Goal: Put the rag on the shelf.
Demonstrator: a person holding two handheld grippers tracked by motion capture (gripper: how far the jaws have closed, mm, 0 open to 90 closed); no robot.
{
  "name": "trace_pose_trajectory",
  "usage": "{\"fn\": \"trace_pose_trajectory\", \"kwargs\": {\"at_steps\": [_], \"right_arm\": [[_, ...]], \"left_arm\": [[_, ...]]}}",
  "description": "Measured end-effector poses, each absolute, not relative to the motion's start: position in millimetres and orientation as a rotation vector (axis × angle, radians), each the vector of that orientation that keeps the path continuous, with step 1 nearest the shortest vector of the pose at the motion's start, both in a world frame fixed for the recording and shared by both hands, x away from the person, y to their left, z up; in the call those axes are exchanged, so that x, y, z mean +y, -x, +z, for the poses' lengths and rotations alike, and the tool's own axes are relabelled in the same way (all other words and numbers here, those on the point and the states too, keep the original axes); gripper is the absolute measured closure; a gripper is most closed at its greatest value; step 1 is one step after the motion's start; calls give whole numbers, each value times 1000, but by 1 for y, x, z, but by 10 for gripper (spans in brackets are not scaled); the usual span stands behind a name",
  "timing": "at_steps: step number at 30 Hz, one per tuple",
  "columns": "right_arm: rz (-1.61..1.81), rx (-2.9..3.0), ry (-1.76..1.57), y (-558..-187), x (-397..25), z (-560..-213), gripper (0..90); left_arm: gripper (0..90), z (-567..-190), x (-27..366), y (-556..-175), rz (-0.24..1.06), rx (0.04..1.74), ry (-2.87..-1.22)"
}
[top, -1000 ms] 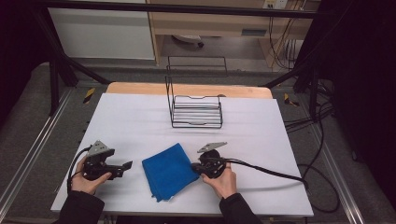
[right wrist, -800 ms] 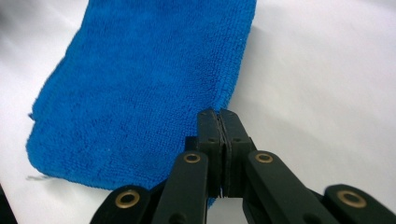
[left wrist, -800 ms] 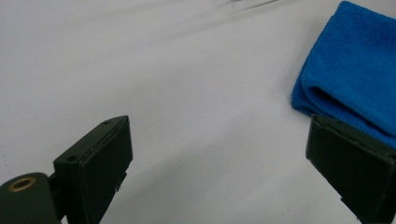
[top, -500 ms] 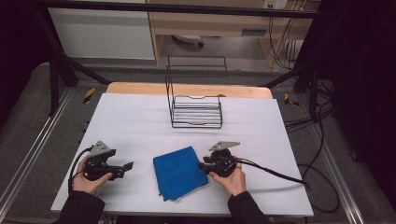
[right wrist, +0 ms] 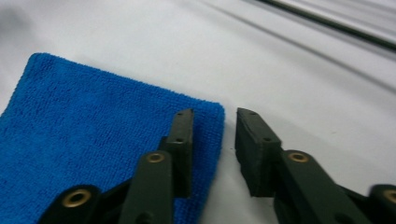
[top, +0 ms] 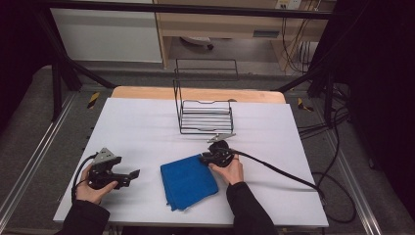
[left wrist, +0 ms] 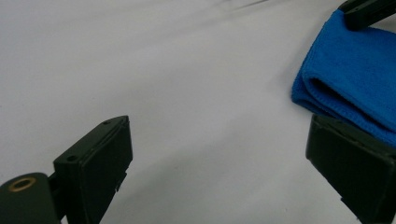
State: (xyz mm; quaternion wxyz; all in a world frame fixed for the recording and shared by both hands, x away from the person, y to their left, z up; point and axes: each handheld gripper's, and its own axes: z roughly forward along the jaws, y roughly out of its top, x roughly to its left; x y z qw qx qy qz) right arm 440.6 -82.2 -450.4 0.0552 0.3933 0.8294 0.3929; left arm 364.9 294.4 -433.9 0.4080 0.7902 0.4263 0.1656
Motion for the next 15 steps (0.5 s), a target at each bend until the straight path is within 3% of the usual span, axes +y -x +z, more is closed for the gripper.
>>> {"fn": "trace_pose_trajectory", "kwargs": {"at_steps": [5, 15], "right_arm": [[1202, 2512, -1212, -438, -82, -449, 866], [1104, 2377, -1317, -420, -107, -429, 877]], "left_arm": [[72, -434, 294, -365, 418, 1072, -1998], [72, -434, 293, -364, 415, 1072, -1997]]}}
